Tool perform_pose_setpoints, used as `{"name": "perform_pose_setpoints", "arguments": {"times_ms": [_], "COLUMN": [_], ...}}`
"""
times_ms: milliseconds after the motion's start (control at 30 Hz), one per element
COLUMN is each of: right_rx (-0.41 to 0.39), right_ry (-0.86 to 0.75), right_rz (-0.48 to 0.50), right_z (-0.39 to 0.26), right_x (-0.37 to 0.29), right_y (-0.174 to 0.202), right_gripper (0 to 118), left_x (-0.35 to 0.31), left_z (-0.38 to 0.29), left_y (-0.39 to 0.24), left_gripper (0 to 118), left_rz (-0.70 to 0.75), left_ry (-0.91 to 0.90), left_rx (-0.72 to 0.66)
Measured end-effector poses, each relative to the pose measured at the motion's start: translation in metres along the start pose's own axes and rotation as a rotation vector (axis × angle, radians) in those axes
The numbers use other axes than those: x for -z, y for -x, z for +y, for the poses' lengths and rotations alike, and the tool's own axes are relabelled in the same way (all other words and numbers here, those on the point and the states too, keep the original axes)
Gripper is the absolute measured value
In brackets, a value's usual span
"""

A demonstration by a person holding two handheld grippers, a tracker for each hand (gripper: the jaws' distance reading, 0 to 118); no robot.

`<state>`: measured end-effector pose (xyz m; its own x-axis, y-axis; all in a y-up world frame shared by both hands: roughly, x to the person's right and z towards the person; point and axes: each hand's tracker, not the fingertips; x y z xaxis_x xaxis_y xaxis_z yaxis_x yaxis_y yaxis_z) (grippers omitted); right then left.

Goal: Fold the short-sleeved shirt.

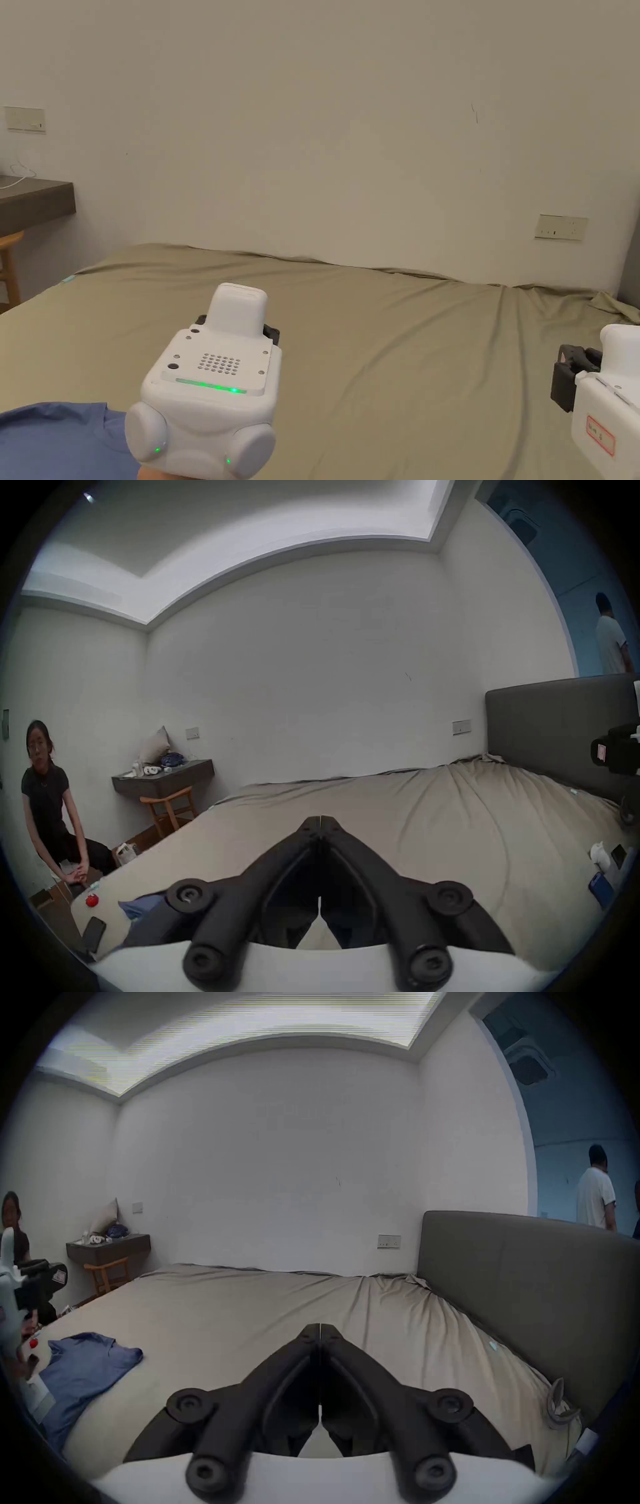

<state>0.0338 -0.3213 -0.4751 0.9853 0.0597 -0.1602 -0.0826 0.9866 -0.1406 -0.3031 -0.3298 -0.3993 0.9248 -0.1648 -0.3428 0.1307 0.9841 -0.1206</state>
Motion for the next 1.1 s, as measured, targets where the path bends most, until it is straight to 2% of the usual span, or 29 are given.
{"name": "perform_pose_setpoints", "arguments": {"times_ms": [67,167,267,333,600,700,833,1000,1033,1067,1100], "right_rx": [-0.017,-0.04,-0.041,-0.047,-0.048,-0.085,-0.102,-0.164,-0.174,-0.187,-0.204], "right_ry": [0.031,0.02,0.021,0.019,0.086,0.138,0.156,0.141,0.142,0.143,0.145], "right_rz": [0.052,0.072,0.168,0.226,0.673,0.786,0.817,0.78,0.767,0.749,0.729], "right_z": [-0.003,-0.005,-0.003,-0.002,-0.036,-0.055,-0.057,-0.05,-0.049,-0.049,-0.048], "right_x": [-0.001,-0.002,-0.001,-0.002,-0.019,-0.022,-0.018,0.016,0.022,0.026,0.022], "right_y": [0.003,0.019,0.048,0.075,0.237,0.283,0.303,0.293,0.287,0.28,0.273], "right_gripper": [2,2,2,2,2,2,2,2,2,2,2], "left_x": [-0.002,-0.009,-0.024,-0.042,-0.141,-0.163,-0.151,-0.054,-0.032,-0.004,0.023], "left_z": [-0.006,-0.01,-0.014,-0.021,-0.083,-0.108,-0.12,-0.1,-0.097,-0.095,-0.096], "left_y": [0.007,0.021,0.053,0.082,0.191,0.219,0.25,0.288,0.297,0.304,0.312], "left_gripper": [0,0,0,0,0,0,0,0,8,32,92], "left_rz": [-0.065,-0.026,0.031,0.098,0.437,0.489,0.431,0.181,0.146,0.076,0.01], "left_ry": [0.066,0.071,0.08,0.093,0.241,0.328,0.413,0.523,0.538,0.587,0.621], "left_rx": [-0.039,-0.048,-0.086,-0.1,-0.163,-0.214,-0.225,-0.216,-0.234,-0.271,-0.326]}}
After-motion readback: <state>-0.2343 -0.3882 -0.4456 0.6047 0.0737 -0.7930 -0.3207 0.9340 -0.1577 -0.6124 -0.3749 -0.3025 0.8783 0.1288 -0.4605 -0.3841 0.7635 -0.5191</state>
